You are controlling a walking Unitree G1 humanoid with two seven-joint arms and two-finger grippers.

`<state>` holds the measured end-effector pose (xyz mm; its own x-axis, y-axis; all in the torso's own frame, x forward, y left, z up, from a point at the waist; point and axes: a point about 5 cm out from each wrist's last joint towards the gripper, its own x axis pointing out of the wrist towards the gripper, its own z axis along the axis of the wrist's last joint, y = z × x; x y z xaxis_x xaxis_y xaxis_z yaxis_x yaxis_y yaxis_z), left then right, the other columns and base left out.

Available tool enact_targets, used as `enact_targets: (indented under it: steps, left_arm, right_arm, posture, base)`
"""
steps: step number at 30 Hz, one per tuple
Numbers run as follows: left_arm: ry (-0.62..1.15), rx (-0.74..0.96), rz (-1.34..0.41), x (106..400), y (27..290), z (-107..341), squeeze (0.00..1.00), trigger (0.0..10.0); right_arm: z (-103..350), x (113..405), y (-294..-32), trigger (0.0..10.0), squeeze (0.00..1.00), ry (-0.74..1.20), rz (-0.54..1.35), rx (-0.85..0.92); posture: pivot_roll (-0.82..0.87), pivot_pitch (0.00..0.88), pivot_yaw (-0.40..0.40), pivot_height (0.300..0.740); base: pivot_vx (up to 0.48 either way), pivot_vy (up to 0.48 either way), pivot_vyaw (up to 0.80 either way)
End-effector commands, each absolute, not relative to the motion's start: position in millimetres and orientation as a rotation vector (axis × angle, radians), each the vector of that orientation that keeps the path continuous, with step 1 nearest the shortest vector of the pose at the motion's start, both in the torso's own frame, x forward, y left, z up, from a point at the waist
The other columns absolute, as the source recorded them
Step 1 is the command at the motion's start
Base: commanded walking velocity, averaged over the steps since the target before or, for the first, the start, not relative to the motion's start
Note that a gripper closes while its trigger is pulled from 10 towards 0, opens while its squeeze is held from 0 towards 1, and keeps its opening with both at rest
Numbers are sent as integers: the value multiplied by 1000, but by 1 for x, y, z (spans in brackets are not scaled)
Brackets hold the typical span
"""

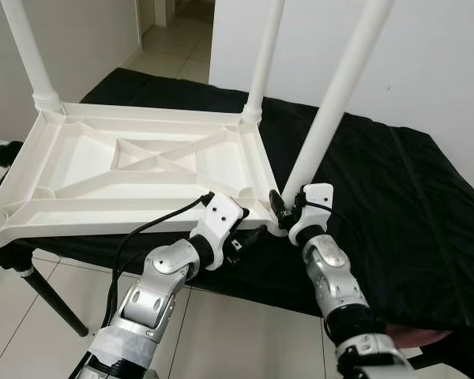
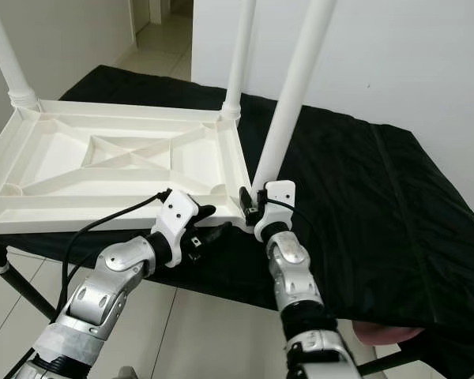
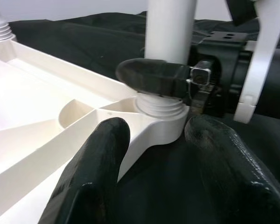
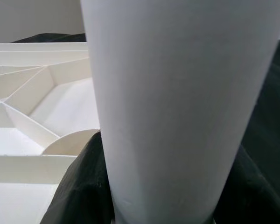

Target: Building children table

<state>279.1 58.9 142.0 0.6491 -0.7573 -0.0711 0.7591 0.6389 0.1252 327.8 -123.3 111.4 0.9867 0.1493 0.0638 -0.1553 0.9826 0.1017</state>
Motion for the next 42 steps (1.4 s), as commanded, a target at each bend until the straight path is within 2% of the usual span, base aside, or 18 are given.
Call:
enact_targets:
  steps: [1, 4, 7, 16, 17, 26, 27, 29, 30, 37, 42]
  left_arm:
    - [10, 150, -804, 280, 59, 143, 0, 10000]
    - [11, 144, -804, 279, 59, 143, 0, 10000]
    - [11, 139, -807, 279, 58, 144, 0, 10000]
    - [14, 139, -785, 281, 63, 146, 0, 10000]
    - [15, 138, -783, 281, 63, 146, 0, 10000]
    - [15, 135, -777, 282, 64, 147, 0, 10000]
    - [15, 137, -780, 282, 64, 147, 0, 10000]
    - [16, 139, -783, 282, 64, 147, 0, 10000]
    - [15, 145, -792, 282, 64, 147, 0, 10000]
    - [17, 149, -808, 283, 63, 148, 0, 10000]
    - [17, 151, -813, 283, 62, 148, 0, 10000]
  right_arm:
    - [94, 321, -133, 10000, 0, 25, 39, 122]
    - [93, 314, -126, 10000, 0, 21, -74, 135]
    - [97, 311, -114, 10000, 0, 7, -60, 136]
    - [105, 308, -118, 10000, 8, 10, -80, 136]
    - [108, 308, -118, 10000, 1000, -6, -61, 141]
    - [116, 315, -124, 10000, 1000, -48, 29, 112]
    - [117, 317, -127, 10000, 94, -47, 57, 102]
    - [117, 319, -130, 10000, 94, -42, 92, 91]
    - [118, 321, -131, 10000, 0, -43, 164, 83]
    - [125, 329, -137, 10000, 0, -63, 460, 18]
    - [126, 332, -139, 10000, 0, -64, 521, -3]
  posture:
    - [-1, 0, -98, 740]
    - [-2, 0, -95, 740]
    - [-1, 0, -95, 740]
    - [1, 0, -90, 740]
    - [6, 0, -91, 740]
    - [6, 0, -90, 740]
    - [3, 0, -90, 740]
    - [3, 0, -90, 740]
    - [2, 0, -89, 740]
    - [-2, 0, -83, 740]
    - [-3, 0, -80, 740]
  base:
    - [0, 0, 0]
    - [0, 0, 0]
    - [0, 0, 0]
    - [0, 0, 0]
    - [0, 0, 0]
    - [0, 0, 0]
    - [0, 0, 0]
    - [0, 0, 0]
    - [0, 0, 0]
    - [0, 0, 0]
    - [0, 0, 0]
